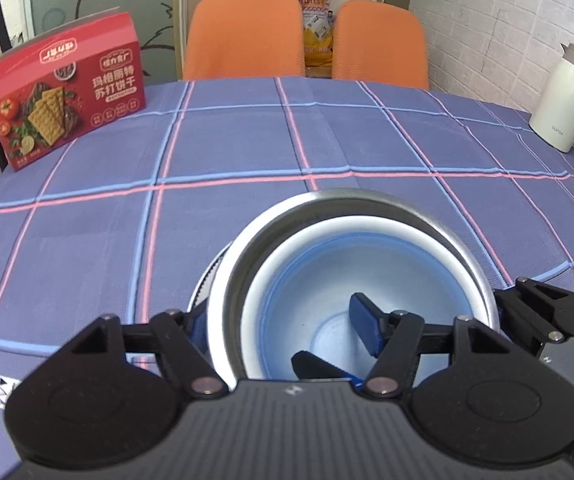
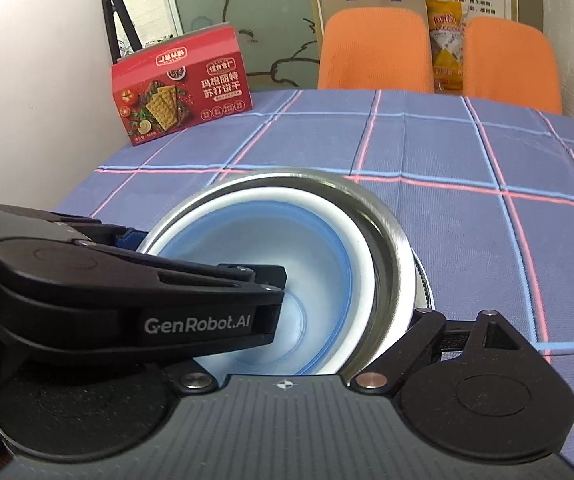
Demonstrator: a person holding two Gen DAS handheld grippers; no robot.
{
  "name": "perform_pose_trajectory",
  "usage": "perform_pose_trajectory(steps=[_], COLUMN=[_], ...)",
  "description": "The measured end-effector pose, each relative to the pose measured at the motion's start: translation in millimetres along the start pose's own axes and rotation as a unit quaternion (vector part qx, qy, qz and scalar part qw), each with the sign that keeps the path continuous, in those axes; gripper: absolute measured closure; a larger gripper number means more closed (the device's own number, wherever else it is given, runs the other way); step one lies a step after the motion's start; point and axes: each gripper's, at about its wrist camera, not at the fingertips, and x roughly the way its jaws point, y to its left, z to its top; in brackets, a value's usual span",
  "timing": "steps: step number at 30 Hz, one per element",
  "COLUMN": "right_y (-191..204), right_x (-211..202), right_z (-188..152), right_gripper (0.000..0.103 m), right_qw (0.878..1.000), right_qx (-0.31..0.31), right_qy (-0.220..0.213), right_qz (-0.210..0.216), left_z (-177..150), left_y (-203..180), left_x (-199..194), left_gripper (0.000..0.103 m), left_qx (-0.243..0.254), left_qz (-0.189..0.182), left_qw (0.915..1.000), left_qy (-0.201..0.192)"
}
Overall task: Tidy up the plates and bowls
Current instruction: 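Carry the nested bowls onto the plate stack and lower them, then open both tools and pull them back from the stack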
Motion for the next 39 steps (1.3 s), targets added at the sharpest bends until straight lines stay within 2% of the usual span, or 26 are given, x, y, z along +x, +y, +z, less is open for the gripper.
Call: perform_pose_trajectory(steps=[5, 7, 10, 14, 19, 23, 25, 28, 39], right_y=[-2, -5, -13, -21, -39, -58, -65, -71, -58], right_x=[-3, -8, -20, -44, -58, -65, -70, -82, -128], right_z=[4, 6, 9, 12, 19, 19, 10, -6, -78], right_gripper=[0.027, 0.027, 0.027, 0.027, 0.027, 0.026, 0.026, 0.026, 0.026], right_qw=[1.0, 1.0, 0.999, 0.997, 0.993, 0.985, 0.982, 0.981, 0.979], right_qx=[0.004, 0.007, 0.02, 0.029, 0.038, 0.066, 0.087, 0.102, 0.108], right_qy=[0.0, -0.007, -0.027, -0.071, -0.1, -0.142, -0.141, -0.134, -0.135], right_qz=[0.001, -0.008, -0.006, -0.032, -0.052, -0.076, -0.095, -0.097, -0.109], left_z=[1, 3, 8, 16, 21, 14, 7, -6, -84], left_y=[3, 4, 10, 17, 1, -17, -26, -45, -82], left_x=[-5, -14, -28, -45, -61, -72, -75, -82, -118], left_gripper=[0.02, 0.01, 0.01, 0.01, 0.01, 0.01, 0.009, 0.009, 0.009], left_qx=[-0.007, -0.006, -0.012, -0.041, -0.055, -0.092, -0.108, -0.075, -0.039], left_qz=[-0.01, 0.005, 0.018, 0.014, 0.005, -0.01, -0.01, -0.004, 0.008], left_qw=[0.9996, 0.9991, 0.9972, 0.9942, 0.9893, 0.9782, 0.9764, 0.9821, 0.9858], left_qy=[-0.024, -0.042, -0.071, -0.098, -0.135, -0.186, -0.187, -0.172, -0.163])
